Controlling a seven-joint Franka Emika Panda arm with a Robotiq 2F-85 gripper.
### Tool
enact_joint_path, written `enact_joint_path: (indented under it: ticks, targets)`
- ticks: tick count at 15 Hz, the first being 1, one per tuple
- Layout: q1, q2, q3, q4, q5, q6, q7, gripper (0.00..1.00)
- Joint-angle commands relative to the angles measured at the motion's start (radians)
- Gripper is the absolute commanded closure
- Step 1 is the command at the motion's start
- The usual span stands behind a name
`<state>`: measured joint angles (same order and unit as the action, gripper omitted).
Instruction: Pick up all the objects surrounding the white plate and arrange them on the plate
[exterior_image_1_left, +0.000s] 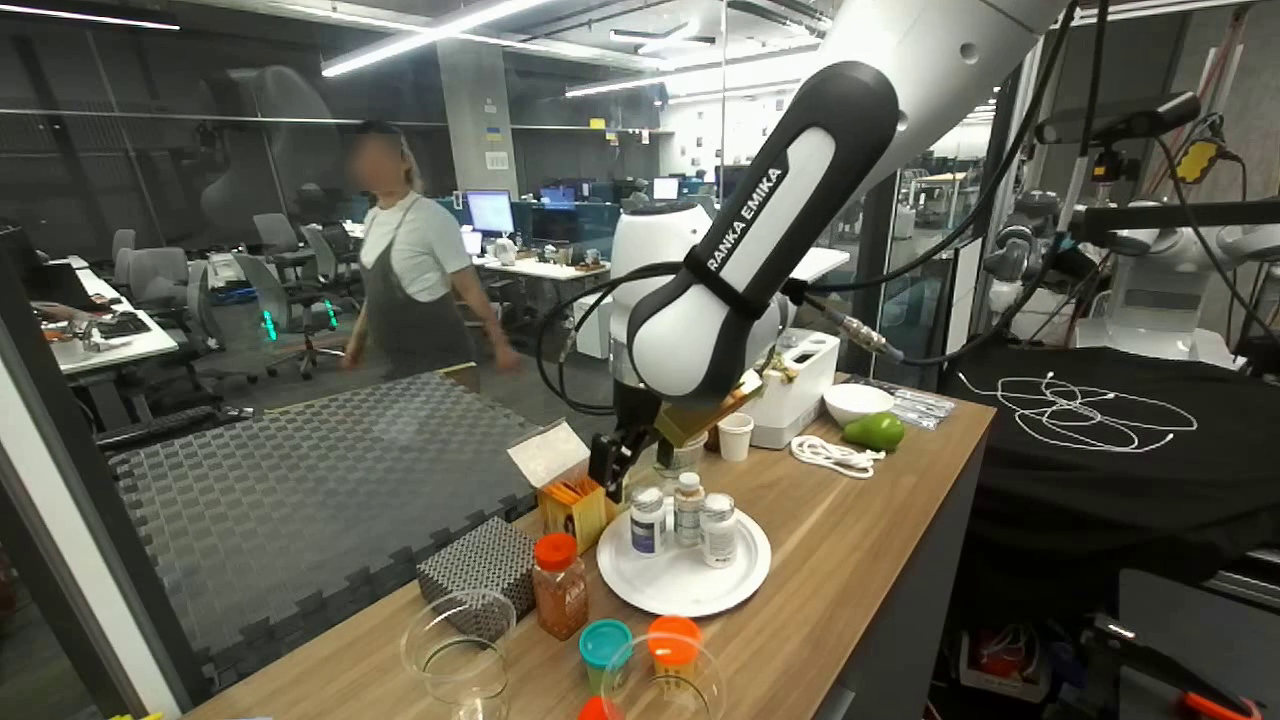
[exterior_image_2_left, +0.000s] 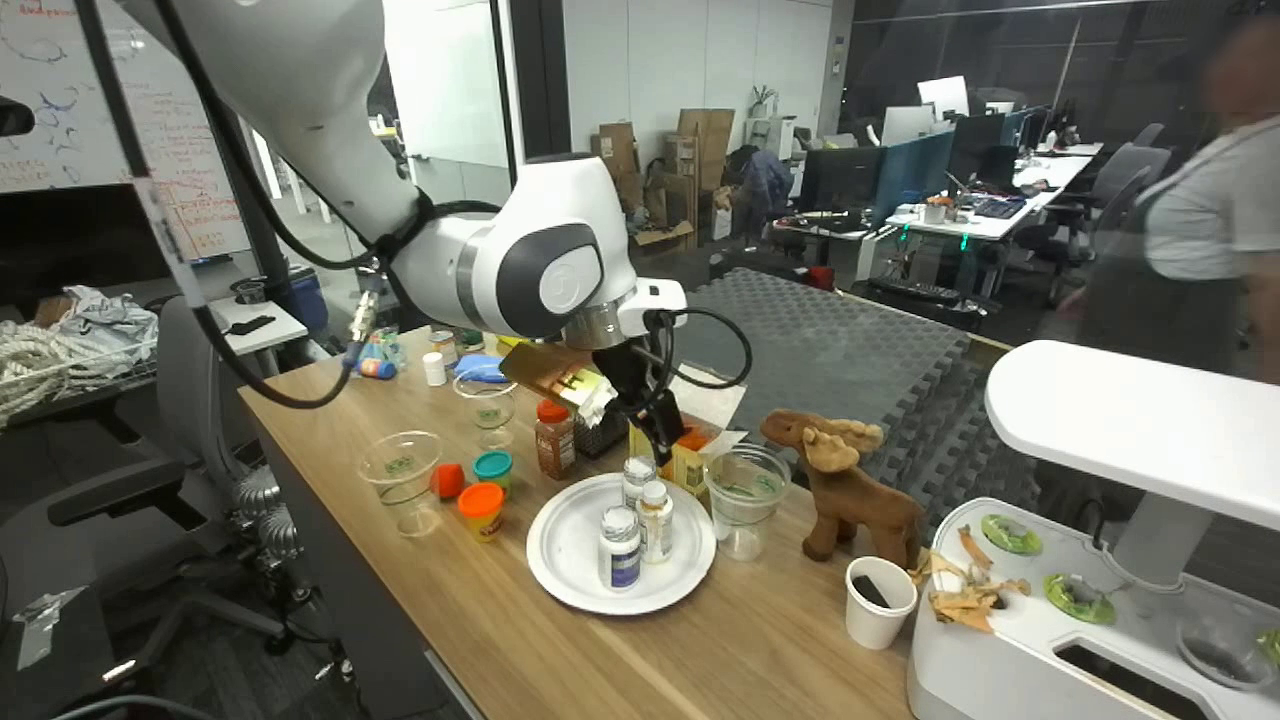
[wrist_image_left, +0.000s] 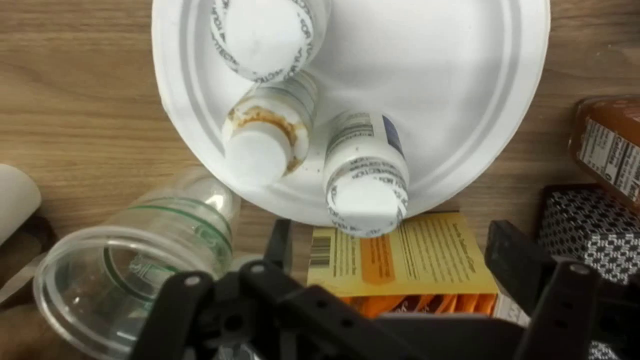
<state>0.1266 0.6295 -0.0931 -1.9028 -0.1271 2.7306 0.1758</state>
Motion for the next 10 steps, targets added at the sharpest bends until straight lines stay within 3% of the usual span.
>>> enact_joint_path:
  ticks: [1, 6, 10]
  targets:
    - [0.004, -0.121, 0.013, -0.084, 0.021, -0.005, 0.010, 0.00]
    - [0.032, -0.290, 0.014, -0.210, -0.008, -0.124, 0.037, 0.00]
    - [0.026, -0.424, 0.071, -0.322, 0.012, -0.264, 0.012, 0.00]
